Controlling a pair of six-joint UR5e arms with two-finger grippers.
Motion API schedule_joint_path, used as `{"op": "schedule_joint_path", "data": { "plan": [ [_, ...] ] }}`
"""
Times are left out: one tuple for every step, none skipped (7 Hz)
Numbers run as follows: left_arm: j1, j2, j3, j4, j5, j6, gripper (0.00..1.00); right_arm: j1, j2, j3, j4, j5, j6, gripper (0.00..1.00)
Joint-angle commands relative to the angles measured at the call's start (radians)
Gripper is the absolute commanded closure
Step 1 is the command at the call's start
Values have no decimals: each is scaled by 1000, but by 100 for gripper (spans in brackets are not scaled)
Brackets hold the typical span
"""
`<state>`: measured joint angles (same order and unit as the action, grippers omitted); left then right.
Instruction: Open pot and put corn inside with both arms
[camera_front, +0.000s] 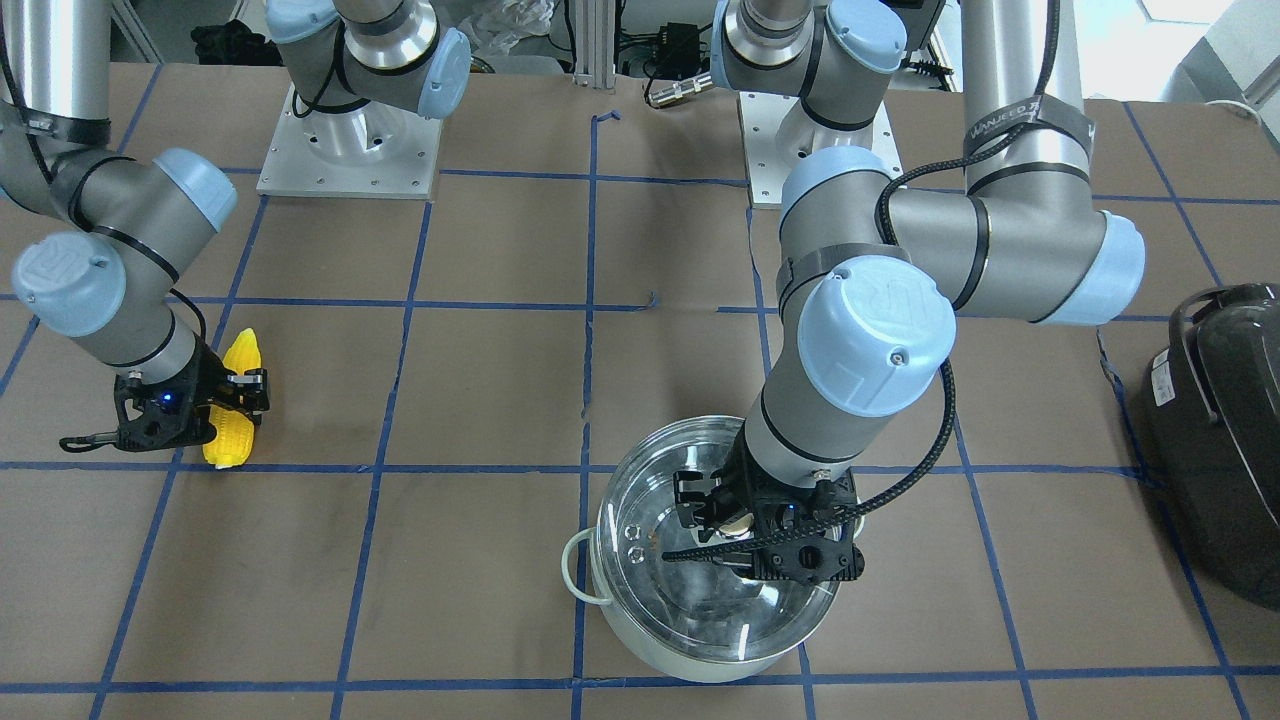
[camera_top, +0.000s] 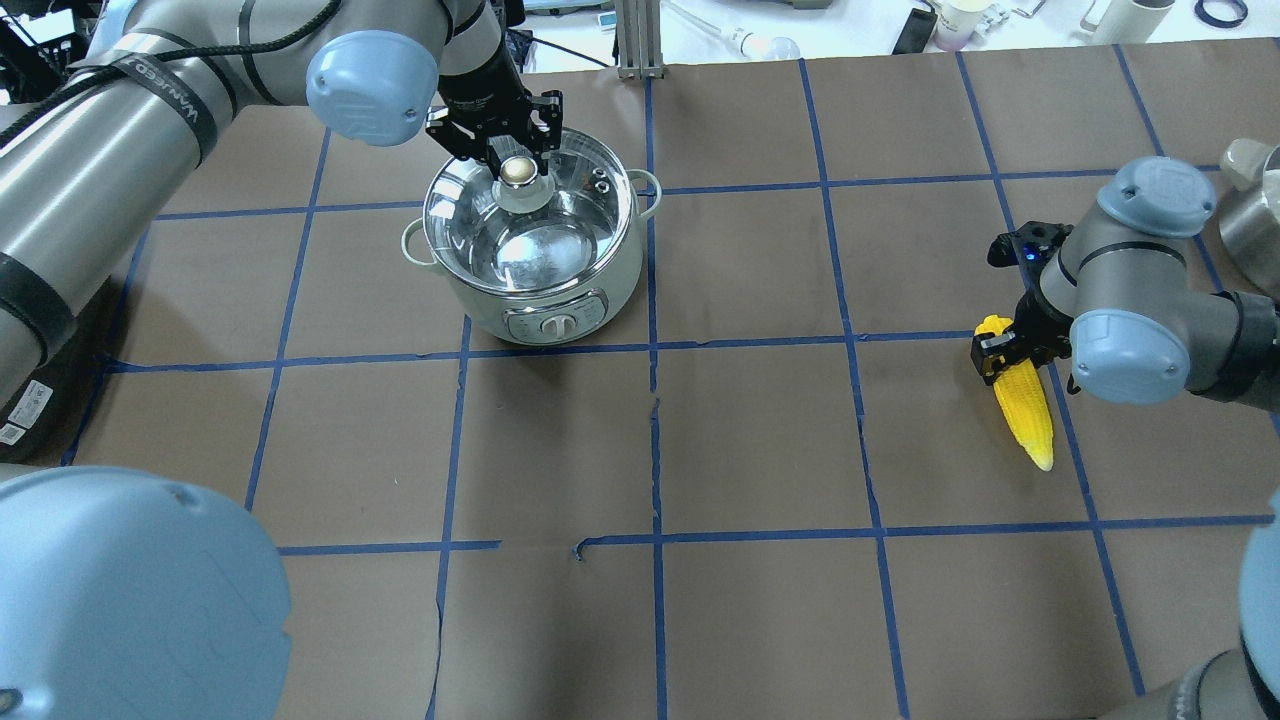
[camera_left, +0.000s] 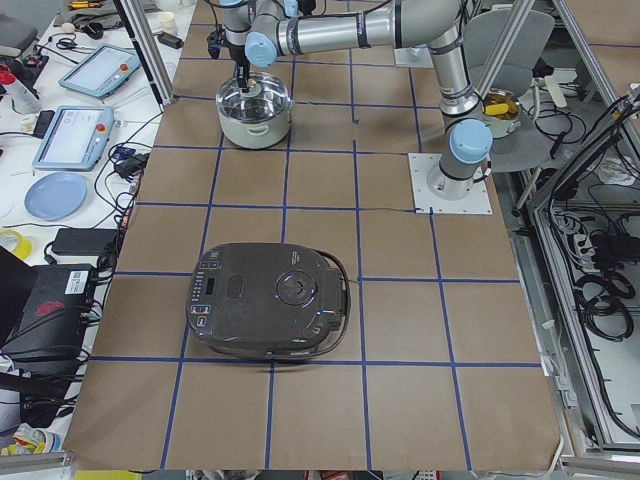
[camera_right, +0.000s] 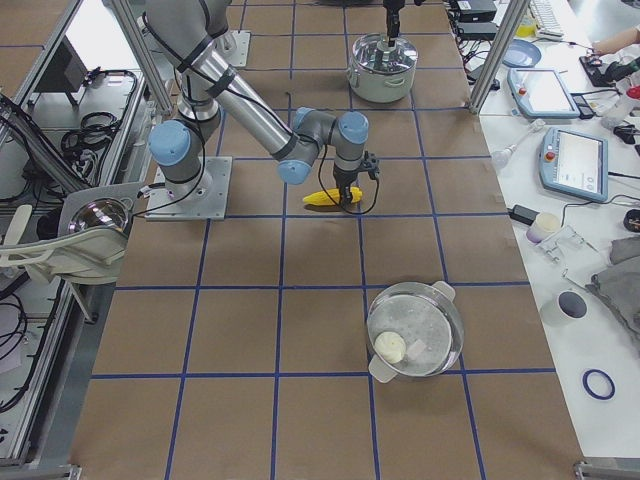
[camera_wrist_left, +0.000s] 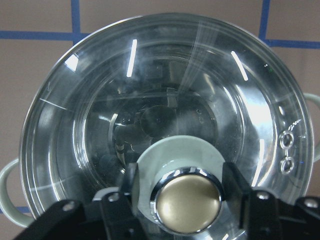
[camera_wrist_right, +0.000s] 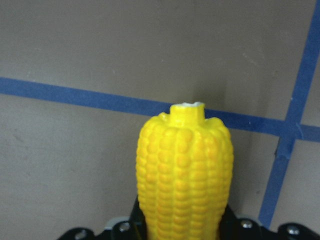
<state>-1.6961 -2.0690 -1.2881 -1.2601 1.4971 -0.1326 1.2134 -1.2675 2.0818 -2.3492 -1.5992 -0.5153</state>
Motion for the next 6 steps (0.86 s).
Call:
{"op": "schedule_joint_path", "data": {
  "plan": [
    [9, 24, 67, -36, 34, 63, 100, 0, -38, -6, 28, 1, 24, 86],
    [38, 23, 88, -70, 113, 146, 100, 11, -85, -21, 81, 10, 59, 87],
    [134, 26, 81, -109, 115, 251, 100, 29, -107, -50, 106, 15, 84, 87],
    [230, 24, 84, -146, 112, 378, 100, 85, -107, -107, 140, 15, 127, 88],
    [296, 20, 70, -145, 114, 542, 100, 145, -118, -212, 230, 4, 168, 89],
    [359, 23, 25, -133, 117, 655, 100, 200, -107, -324, 351, 8, 246, 90]
  ]
}}
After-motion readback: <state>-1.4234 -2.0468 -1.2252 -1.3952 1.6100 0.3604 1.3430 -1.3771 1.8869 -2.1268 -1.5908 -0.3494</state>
